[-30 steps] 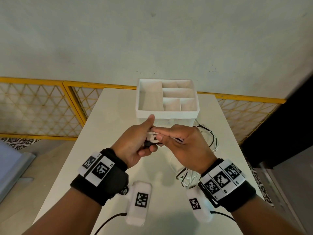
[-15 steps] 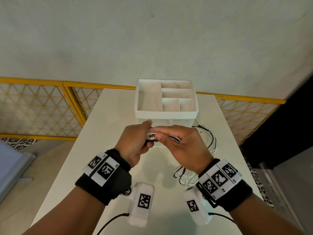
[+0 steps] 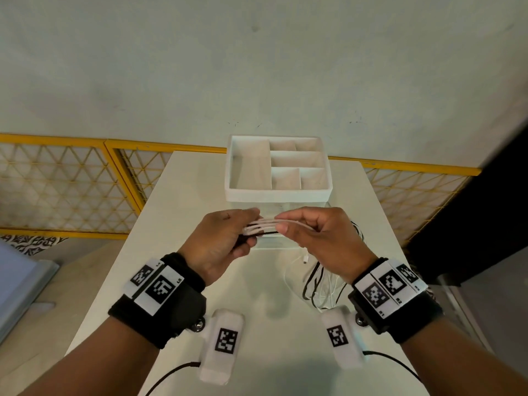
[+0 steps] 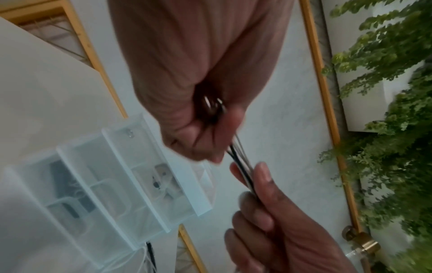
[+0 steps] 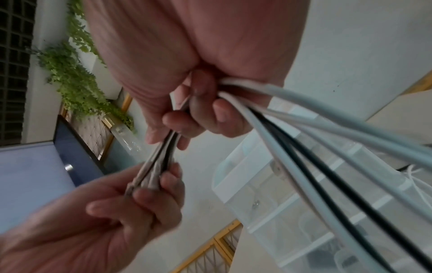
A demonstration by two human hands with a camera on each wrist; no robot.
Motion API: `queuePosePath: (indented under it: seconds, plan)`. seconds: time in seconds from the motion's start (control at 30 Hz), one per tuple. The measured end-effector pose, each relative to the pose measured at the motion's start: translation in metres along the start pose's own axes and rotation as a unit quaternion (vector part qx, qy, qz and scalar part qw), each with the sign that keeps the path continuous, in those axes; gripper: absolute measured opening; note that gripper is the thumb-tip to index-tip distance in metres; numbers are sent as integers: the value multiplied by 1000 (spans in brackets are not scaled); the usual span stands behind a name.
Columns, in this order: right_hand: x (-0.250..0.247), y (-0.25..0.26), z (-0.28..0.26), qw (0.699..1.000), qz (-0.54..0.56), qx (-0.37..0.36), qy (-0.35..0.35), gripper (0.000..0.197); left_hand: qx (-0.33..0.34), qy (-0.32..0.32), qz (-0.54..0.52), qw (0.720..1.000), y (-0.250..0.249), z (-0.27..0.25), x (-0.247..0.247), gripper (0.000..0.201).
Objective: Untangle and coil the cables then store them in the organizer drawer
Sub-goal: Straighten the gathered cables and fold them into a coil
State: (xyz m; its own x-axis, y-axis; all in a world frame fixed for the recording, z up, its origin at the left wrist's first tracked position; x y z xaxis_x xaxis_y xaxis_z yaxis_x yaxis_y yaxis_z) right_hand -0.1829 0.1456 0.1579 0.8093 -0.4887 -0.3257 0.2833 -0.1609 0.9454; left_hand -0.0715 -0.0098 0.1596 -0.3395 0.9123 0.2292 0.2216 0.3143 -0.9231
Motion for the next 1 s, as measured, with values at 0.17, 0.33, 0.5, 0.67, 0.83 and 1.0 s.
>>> queuePosePath:
  seconds: [0.17, 0.33, 0.5, 0.67, 0.83, 1.0]
  plan:
    - [-2, 6, 0, 998, -53, 10, 41, 8, -34, -9, 258, 966, -11, 1, -15, 53]
    - [9, 23, 5, 991, -95, -27, 95, 3, 46, 123, 334, 933, -34, -2, 15, 63]
    - [1, 26, 9, 990, -87, -59, 94, 4, -3, 201, 281, 939, -24, -2, 32, 78]
    - [-9, 24, 7, 994, -66, -56, 72, 17, -21, 202, 293, 935, -25, -1, 23, 68]
    - [-29, 13, 5, 999, 20, -44, -6, 26, 31, 131, 234, 963, -34, 3, 9, 55]
    - [-28, 5, -3, 998, 31, -36, -51, 19, -5, 156, 179, 971, -23, 3, 4, 46]
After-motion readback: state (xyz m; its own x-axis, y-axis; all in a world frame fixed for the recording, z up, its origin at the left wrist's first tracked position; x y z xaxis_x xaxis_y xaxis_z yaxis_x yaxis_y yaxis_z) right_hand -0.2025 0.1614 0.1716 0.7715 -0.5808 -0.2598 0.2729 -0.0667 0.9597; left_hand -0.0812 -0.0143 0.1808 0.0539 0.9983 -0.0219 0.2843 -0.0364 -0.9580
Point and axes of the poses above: each hand's wrist, its own z-axis towards the middle knuckle, its own x-axis out of the palm, y = z × x, the point moved 1 cm from there along z, towards the middle knuckle, and after that the axes turned 12 degrees about y, right-handed, at the moved point
